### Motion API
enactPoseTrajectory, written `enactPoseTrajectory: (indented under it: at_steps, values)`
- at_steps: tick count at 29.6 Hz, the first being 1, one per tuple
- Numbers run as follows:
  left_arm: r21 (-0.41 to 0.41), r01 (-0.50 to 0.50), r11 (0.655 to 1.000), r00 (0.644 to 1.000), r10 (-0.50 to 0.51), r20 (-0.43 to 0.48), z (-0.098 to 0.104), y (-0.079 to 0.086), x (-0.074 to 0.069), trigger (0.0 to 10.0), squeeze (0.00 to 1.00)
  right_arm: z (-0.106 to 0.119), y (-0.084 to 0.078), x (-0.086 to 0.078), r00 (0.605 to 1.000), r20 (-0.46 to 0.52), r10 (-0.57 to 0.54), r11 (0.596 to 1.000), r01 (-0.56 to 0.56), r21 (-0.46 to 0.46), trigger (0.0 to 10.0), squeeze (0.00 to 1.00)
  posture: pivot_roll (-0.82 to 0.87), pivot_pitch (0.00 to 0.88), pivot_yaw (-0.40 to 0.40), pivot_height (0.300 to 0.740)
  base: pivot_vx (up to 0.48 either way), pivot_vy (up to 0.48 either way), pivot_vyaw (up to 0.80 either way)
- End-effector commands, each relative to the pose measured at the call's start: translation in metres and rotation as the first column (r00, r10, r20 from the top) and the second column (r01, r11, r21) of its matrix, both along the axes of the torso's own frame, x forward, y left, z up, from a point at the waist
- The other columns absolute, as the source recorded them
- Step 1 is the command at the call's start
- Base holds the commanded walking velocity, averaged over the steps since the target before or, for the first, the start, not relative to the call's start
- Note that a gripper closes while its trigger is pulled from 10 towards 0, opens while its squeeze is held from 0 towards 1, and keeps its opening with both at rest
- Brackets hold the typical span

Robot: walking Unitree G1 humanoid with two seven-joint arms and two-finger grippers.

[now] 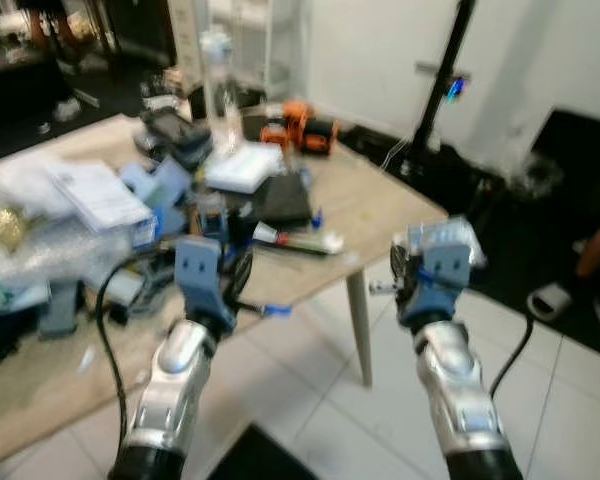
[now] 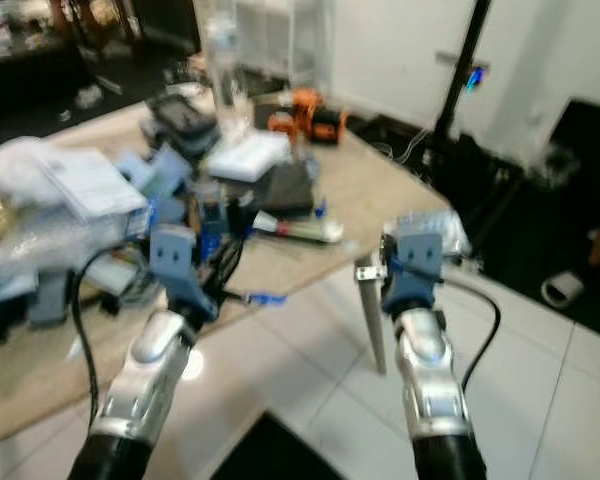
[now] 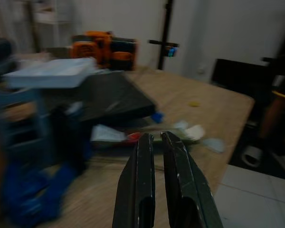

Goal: Picking trash to rubbish bin

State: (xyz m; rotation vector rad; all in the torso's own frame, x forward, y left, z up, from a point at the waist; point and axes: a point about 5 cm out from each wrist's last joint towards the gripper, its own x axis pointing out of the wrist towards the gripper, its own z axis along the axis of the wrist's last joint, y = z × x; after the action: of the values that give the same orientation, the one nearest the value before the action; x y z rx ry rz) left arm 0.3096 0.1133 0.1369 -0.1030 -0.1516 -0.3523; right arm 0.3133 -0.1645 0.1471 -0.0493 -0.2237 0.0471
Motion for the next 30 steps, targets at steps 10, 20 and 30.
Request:
enactPoseTrajectory:
  at_steps: [10, 20, 30]
  values:
    - [0.006, -0.009, 1.000, 1.000, 0.009, -0.006, -0.0023, 0.0030, -0.0013, 10.0, 0.00, -0.0008, 0.0033, 0.0000, 1.000, -0.001, 0.008, 1.000, -0.008, 0.001, 10.0, 0.00, -0.05, 0.076, 0.017, 0.740, 0.000, 0.000, -0.80]
    - [0.016, -0.014, 1.000, 1.000, 0.014, -0.006, -0.0023, 0.0037, -0.0003, 10.0, 0.00, -0.0028, 0.0039, 0.0005, 1.000, -0.010, 0.008, 1.000, -0.008, -0.001, 10.0, 0.00, -0.05, 0.078, 0.018, 0.740, 0.000, 0.000, -0.80]
    - [0.020, -0.010, 1.000, 1.000, 0.011, -0.004, -0.0019, 0.0032, -0.0002, 10.0, 0.00, -0.0034, 0.0041, 0.0006, 1.000, -0.013, 0.006, 1.000, -0.006, -0.002, 10.0, 0.00, -0.04, 0.075, 0.019, 0.740, 0.000, 0.000, -0.80]
